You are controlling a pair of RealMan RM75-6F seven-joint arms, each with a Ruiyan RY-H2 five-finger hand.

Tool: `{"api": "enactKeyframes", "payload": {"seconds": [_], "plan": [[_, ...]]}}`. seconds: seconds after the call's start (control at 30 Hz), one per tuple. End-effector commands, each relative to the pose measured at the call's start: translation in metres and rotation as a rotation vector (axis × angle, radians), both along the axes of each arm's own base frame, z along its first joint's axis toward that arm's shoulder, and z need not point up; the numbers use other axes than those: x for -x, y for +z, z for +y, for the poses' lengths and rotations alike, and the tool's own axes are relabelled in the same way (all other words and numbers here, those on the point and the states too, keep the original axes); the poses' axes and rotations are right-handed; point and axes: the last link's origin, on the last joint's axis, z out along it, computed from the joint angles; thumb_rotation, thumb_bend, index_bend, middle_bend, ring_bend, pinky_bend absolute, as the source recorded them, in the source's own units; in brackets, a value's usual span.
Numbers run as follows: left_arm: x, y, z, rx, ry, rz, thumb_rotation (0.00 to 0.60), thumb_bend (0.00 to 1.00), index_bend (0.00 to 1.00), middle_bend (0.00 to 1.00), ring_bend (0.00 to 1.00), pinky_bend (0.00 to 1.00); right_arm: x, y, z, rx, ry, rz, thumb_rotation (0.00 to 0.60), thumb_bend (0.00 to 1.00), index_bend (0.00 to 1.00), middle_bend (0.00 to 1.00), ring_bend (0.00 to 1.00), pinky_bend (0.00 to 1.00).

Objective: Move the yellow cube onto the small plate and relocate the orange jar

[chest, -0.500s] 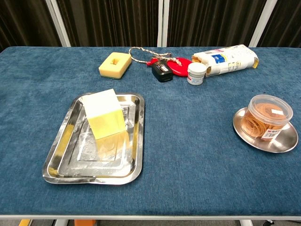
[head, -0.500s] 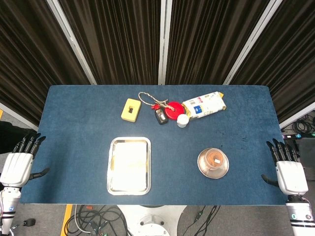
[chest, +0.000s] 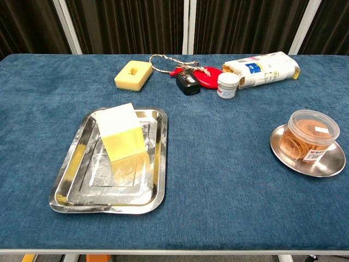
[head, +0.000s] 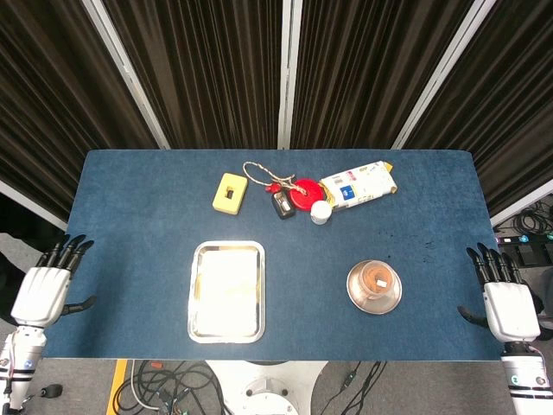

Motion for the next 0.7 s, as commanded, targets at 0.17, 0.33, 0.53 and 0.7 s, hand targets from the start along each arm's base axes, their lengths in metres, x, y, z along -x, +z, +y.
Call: {"api": "enactKeyframes", "payload": {"seconds": [0.17,0.33,0.53,0.7], "plan": [[-0.036,-0.038,0.022,0.166,-0.129,-0.069,0.600,0.00,0.11,0.08,0.01,0.18,0.002,0.006,-0.002,0.008,-0.003,0.014,0.600,0.05,0.00,0.00,0.00,0.00],[-0.057,-0.068,0.044,0.259,-0.196,-0.095,0.600,0.00,0.11,0.08,0.01,0.18,0.002,0.008,-0.003,0.017,-0.006,0.014,0.600,0.05,0.00,0.00,0.00,0.00],[-0.076,-0.100,0.066,0.308,-0.177,-0.145,0.600,0.00,0.11,0.08,0.01,0.14,0.003,0.009,-0.003,0.019,-0.017,0.015,0.600,0.05,0.00,0.00,0.00,0.00],[-0.089,-0.115,0.077,0.345,-0.159,-0.190,0.600,0.00,0.10,0.08,0.01,0.14,0.006,0.011,-0.004,0.021,-0.027,0.017,0.600,0.05,0.00,0.00,0.00,0.00]]}}
